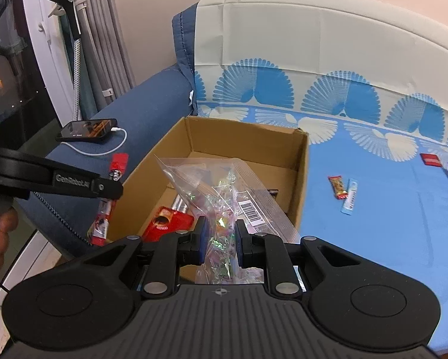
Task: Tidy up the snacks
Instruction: 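Carry the Nescafe stick with the left tool while the right tool carries the candy bag to the box, then open both tools to drop the stick and candy bag into the box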
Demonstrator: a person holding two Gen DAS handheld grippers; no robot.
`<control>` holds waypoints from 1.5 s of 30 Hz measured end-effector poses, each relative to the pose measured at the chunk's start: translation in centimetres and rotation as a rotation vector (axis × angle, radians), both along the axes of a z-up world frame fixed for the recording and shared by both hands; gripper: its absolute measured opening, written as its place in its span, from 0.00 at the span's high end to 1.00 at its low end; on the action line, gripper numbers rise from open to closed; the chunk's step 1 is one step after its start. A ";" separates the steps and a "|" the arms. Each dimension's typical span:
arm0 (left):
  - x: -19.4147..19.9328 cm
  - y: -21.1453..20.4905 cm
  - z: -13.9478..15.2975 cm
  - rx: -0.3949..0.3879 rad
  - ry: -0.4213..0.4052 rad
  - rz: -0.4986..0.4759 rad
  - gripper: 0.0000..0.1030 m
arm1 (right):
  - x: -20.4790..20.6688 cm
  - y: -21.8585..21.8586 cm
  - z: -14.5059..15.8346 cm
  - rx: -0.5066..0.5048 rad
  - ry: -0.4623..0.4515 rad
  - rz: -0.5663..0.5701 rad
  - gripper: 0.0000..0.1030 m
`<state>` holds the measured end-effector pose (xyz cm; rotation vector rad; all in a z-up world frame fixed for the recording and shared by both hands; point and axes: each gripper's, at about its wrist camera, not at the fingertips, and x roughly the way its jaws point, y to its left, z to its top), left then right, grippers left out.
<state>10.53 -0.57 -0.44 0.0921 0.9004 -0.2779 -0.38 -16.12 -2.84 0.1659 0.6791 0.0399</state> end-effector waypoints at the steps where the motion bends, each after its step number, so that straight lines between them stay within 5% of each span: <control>1: 0.3 0.0 -0.1 0.002 0.001 0.001 0.87 | 0.4 0.0 -0.1 0.003 0.001 0.002 0.81; 36: 10.7 -2.1 -7.6 0.116 0.074 -0.018 0.84 | 11.6 -0.9 -5.6 0.052 0.091 0.006 0.80; 37: 10.8 -2.2 -7.7 0.129 0.070 -0.011 0.73 | 11.8 -0.9 -5.7 0.056 0.086 0.005 0.78; 39: 10.7 -2.2 -7.3 0.156 0.041 0.005 0.22 | 12.0 -1.1 -5.6 0.082 0.073 -0.003 0.69; 40: 10.5 -2.0 -7.0 0.164 0.022 0.014 0.02 | 12.1 -1.4 -5.5 0.102 0.066 -0.017 0.54; 41: 9.9 -1.8 -6.4 0.159 -0.018 0.025 0.00 | 12.1 -1.6 -5.4 0.115 0.064 -0.031 0.37; 45: 8.1 -1.8 -5.7 0.198 -0.050 0.000 0.00 | 11.2 -1.9 -4.8 0.132 0.048 -0.033 0.28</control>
